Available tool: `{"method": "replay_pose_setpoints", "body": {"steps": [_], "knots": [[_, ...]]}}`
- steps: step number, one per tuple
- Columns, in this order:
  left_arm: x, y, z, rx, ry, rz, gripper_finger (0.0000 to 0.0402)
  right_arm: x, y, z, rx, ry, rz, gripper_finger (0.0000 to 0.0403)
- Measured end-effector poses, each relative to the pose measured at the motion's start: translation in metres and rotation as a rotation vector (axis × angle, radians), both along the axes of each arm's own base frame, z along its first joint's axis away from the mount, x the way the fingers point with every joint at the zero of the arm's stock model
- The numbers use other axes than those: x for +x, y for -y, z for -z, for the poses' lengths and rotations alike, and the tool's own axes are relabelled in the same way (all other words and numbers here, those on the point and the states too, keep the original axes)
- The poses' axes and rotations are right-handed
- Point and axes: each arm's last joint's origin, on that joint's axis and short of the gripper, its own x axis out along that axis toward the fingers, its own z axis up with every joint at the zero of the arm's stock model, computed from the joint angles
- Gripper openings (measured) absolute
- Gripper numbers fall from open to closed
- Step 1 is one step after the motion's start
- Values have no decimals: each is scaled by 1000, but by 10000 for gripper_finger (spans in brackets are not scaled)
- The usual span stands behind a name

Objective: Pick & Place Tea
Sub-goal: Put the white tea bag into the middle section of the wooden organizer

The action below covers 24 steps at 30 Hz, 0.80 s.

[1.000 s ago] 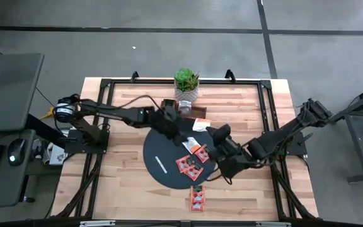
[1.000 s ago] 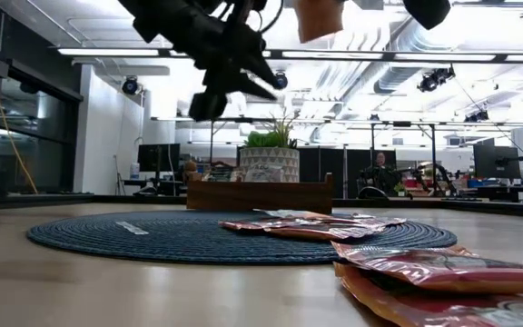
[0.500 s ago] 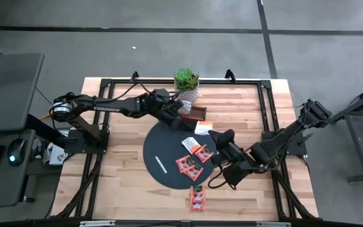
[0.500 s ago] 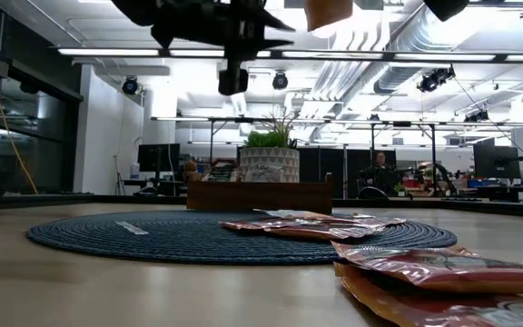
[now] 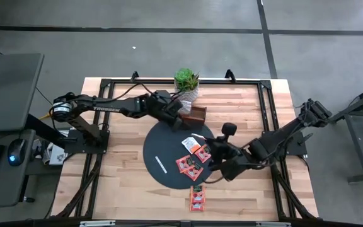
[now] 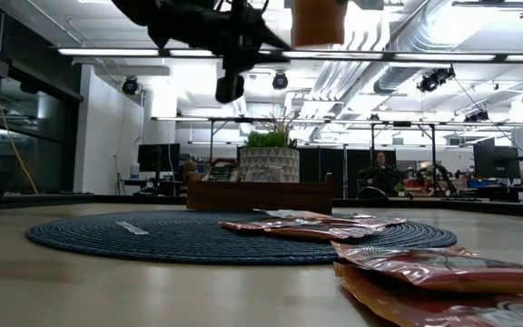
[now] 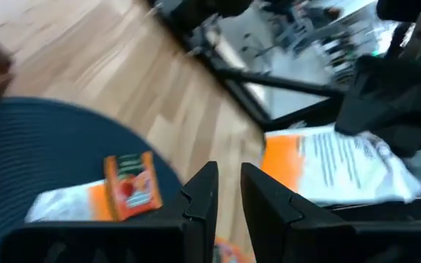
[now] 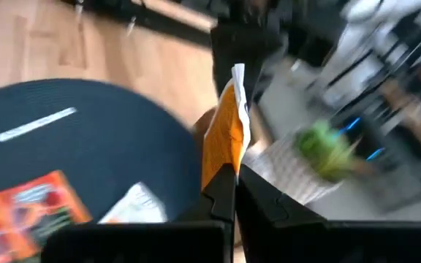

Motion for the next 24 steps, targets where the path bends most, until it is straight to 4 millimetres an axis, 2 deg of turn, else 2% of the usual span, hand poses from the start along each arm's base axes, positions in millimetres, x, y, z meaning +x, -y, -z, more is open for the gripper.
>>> {"method": "replay_pose_setpoints", "body": {"steps": [6,11,17,24], "knots": [[-3,-1,7,62,-69,-26,59,1,9,8,282,-22,45,0],[-3,-1,7,59,-65,-21,59,1,11,8,262,-19,52,0],[-3,-1,7,55,-63,-15,59,2,12,8,318,-27,46,0],[-3,-1,8,62,-80,-33,59,3,19,10,402,-1,121,0]]}}
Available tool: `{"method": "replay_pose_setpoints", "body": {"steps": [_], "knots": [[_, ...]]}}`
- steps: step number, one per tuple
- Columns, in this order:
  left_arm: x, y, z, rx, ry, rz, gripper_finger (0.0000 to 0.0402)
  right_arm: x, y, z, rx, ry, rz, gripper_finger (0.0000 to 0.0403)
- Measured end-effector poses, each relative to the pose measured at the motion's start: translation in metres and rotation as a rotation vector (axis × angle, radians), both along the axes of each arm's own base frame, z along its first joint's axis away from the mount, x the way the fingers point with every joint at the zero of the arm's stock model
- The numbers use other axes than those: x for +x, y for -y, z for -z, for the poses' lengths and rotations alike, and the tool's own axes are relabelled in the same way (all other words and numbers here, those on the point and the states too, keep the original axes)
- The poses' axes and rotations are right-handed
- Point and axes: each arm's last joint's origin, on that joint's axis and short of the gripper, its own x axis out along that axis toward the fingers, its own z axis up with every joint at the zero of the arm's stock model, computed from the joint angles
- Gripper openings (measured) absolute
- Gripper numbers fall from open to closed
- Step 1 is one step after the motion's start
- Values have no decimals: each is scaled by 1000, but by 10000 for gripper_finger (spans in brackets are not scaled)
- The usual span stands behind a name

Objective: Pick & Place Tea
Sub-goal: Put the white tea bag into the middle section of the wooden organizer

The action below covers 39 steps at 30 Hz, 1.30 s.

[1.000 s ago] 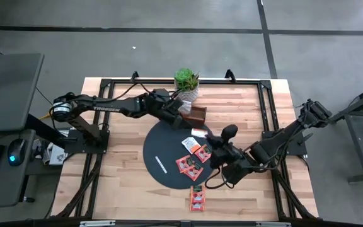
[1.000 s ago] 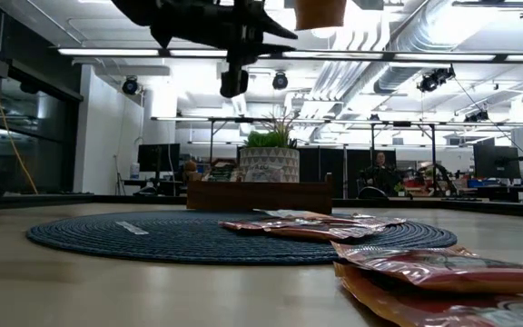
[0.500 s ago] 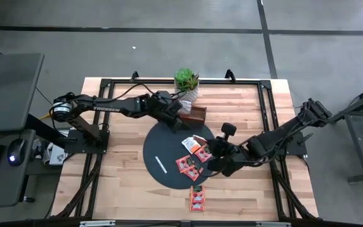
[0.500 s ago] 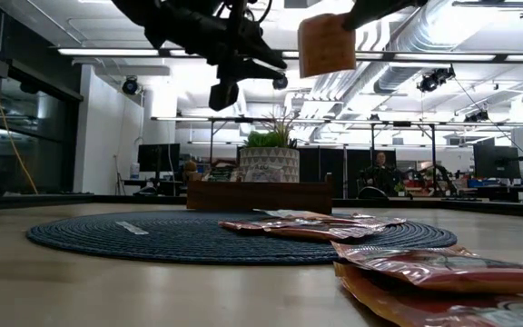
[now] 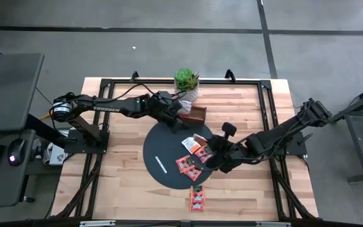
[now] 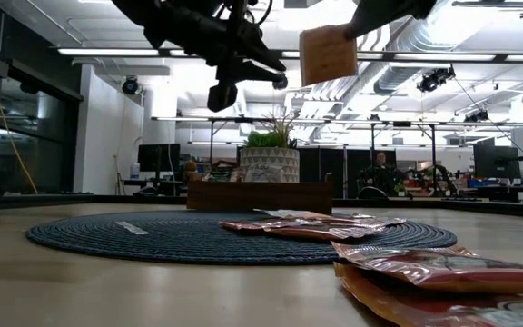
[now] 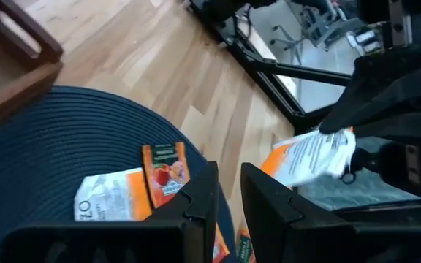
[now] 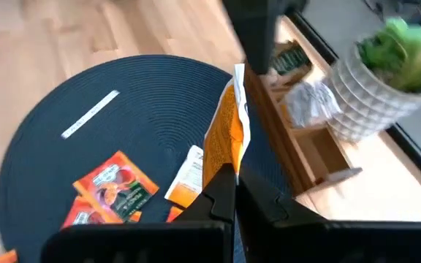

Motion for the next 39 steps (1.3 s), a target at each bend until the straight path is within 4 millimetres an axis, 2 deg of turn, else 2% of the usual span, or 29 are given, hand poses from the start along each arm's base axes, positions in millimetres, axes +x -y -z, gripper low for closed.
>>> {"method": "replay_pose_setpoints", "body": {"steps": [5,13,18,23,29,34,39], "knots": [[1,4,1,25,-13,-36,59,2,12,1,79,58,151,0],[3,24,3,138,-39,-167,59,9,30,3,217,182,363,0],[3,47,4,257,-55,-283,59,10,43,14,289,212,469,0],[1,78,2,454,-45,-368,59,12,56,24,345,256,569,0],[-7,108,0,671,-38,-458,59,23,70,29,448,347,592,0],[-10,117,-1,776,-45,-455,59,28,81,38,536,409,617,0],[-10,117,1,837,-66,-420,59,28,93,45,565,424,657,0]]}}
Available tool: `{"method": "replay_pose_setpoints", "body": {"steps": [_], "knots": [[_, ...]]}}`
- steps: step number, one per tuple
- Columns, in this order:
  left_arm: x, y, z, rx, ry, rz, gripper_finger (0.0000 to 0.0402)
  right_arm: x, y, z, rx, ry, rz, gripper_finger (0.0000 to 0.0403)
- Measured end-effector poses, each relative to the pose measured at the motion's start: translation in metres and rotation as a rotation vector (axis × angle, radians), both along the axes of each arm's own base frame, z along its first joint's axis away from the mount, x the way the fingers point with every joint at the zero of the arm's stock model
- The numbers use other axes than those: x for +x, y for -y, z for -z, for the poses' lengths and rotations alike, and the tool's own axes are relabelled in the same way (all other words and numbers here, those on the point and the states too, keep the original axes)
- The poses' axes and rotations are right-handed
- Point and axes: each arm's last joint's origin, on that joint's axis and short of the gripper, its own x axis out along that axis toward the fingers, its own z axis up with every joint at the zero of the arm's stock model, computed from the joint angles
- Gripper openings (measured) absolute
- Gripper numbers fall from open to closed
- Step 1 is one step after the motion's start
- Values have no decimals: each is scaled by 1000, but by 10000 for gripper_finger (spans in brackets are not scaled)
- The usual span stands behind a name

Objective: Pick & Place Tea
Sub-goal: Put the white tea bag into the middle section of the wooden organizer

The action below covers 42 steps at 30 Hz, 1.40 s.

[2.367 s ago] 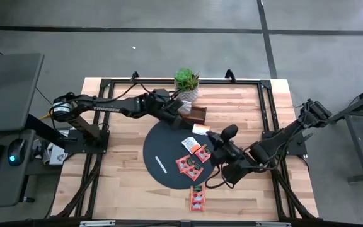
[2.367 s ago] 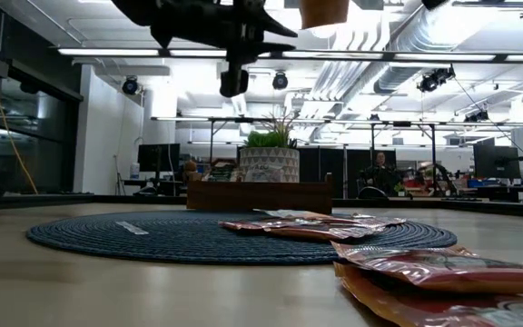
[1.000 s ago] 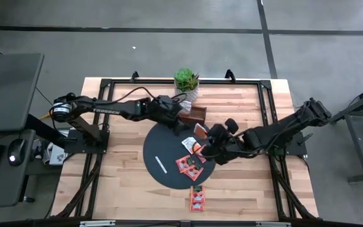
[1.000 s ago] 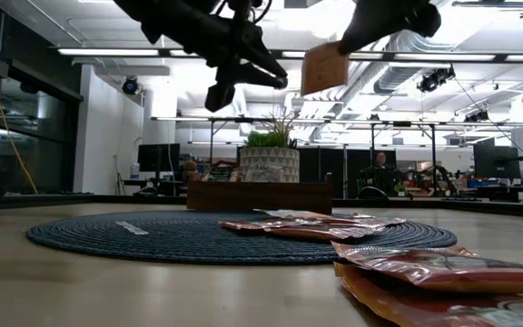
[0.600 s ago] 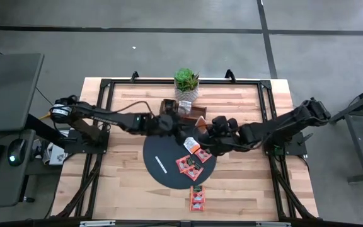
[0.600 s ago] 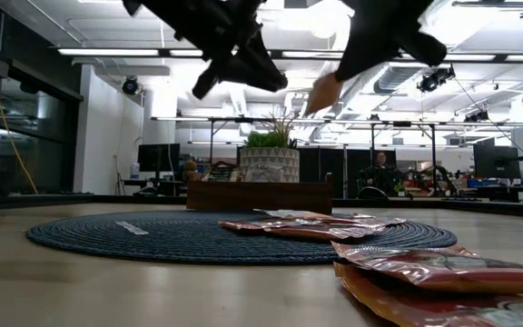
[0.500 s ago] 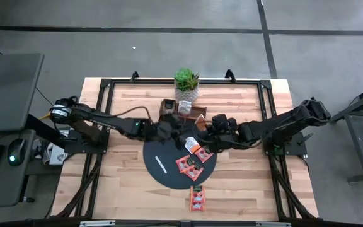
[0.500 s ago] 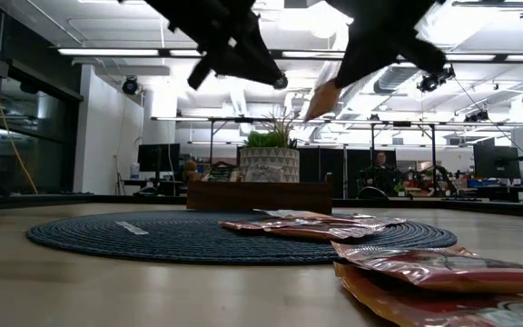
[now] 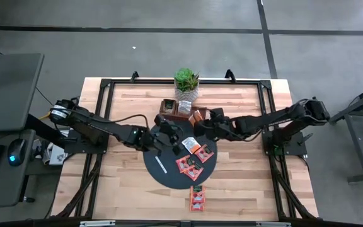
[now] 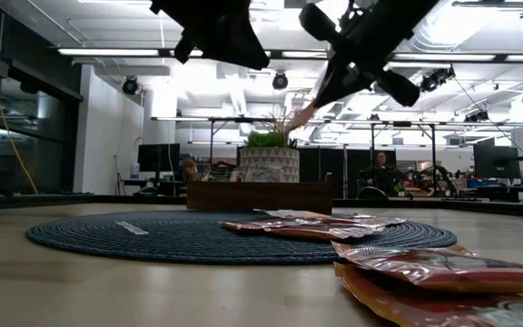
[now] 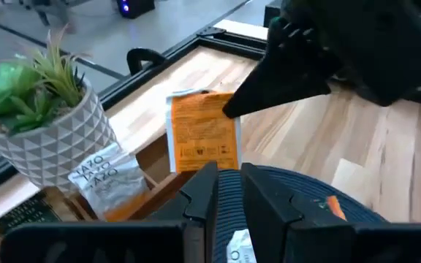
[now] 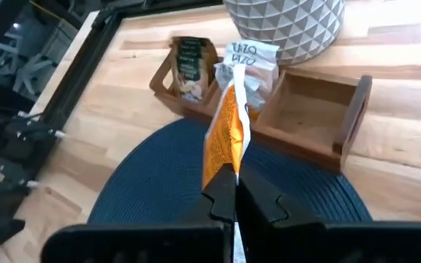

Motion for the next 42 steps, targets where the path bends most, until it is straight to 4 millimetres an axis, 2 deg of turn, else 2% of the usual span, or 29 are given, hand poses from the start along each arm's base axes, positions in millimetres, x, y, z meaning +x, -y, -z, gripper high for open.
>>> {"method": "replay_pose_setpoints", "body": {"steps": [4,9,14,17,21,26,30,34,38,42], "knots": [[0,0,2,22,-28,8,59,4,7,-3,-6,27,-13,0],[7,2,20,41,-92,9,59,11,11,-9,-13,94,-45,0],[11,2,30,75,-123,-31,60,10,13,-8,-12,74,-42,0],[13,-1,29,103,-103,-65,65,10,13,-8,-8,79,-39,0],[15,-5,27,113,-113,-26,92,10,15,-9,-1,86,-37,0],[19,-16,28,68,-119,7,154,11,17,-9,7,96,-44,0],[20,-24,28,110,-142,9,194,11,21,-10,19,98,-45,0],[22,-28,27,147,-154,15,206,13,26,-11,25,117,-38,0],[27,-26,36,184,-186,28,207,13,31,-12,25,127,-36,0],[33,-26,37,215,-191,10,207,14,36,-13,33,131,-40,0]]}}
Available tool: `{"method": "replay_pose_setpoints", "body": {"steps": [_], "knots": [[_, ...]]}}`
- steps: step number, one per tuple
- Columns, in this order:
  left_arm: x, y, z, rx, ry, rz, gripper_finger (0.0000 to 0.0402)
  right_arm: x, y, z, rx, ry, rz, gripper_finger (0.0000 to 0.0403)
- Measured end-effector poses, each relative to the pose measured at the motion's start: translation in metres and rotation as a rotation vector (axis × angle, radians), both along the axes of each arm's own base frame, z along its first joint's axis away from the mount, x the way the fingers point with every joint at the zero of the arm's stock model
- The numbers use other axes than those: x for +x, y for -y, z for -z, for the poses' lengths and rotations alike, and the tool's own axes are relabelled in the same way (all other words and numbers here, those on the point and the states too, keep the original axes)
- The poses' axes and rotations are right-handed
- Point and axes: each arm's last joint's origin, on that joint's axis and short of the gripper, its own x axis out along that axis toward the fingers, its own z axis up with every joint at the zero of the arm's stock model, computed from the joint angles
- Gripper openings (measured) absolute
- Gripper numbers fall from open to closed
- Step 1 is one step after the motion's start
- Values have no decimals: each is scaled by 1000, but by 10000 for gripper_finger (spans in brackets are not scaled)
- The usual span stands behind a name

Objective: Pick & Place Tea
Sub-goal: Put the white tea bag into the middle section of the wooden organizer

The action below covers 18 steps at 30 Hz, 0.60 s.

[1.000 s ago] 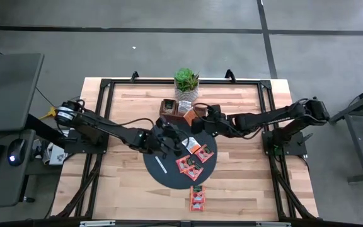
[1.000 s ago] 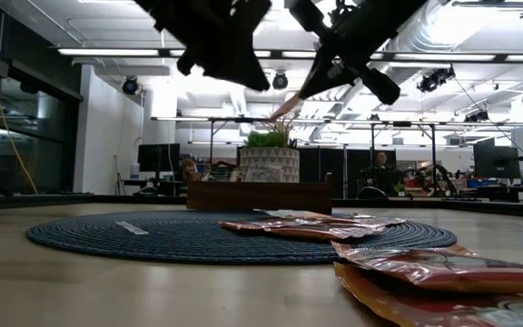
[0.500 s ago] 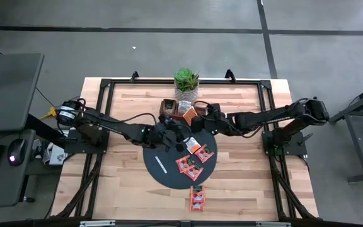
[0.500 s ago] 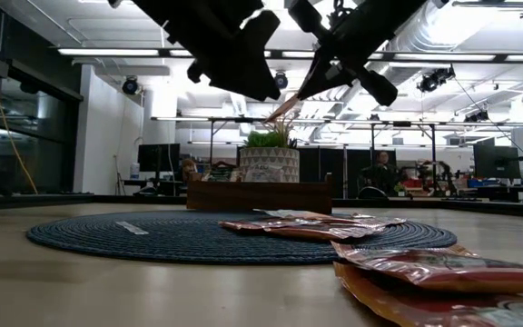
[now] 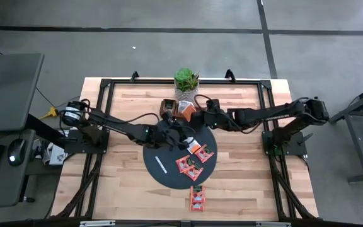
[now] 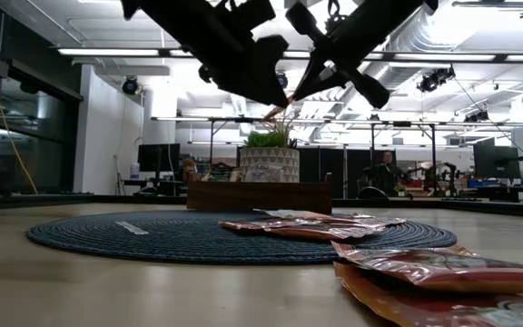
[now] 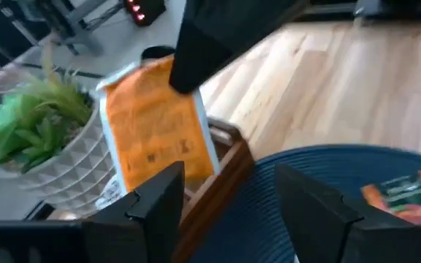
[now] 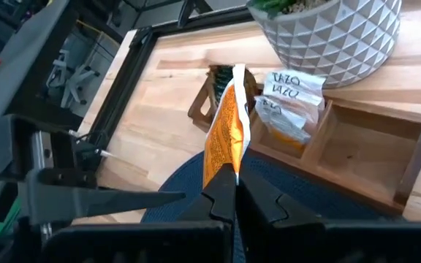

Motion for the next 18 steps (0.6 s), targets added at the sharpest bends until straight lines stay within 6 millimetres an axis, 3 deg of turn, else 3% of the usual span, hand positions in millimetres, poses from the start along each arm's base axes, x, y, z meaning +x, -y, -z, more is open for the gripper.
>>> {"method": "replay_pose_setpoints", "body": {"steps": [12,18], "knots": [[24,2,1,164,-88,-34,207,0,2,-1,-3,9,6,0],[25,1,3,212,-119,-71,207,1,2,-2,-2,23,7,0]]}}
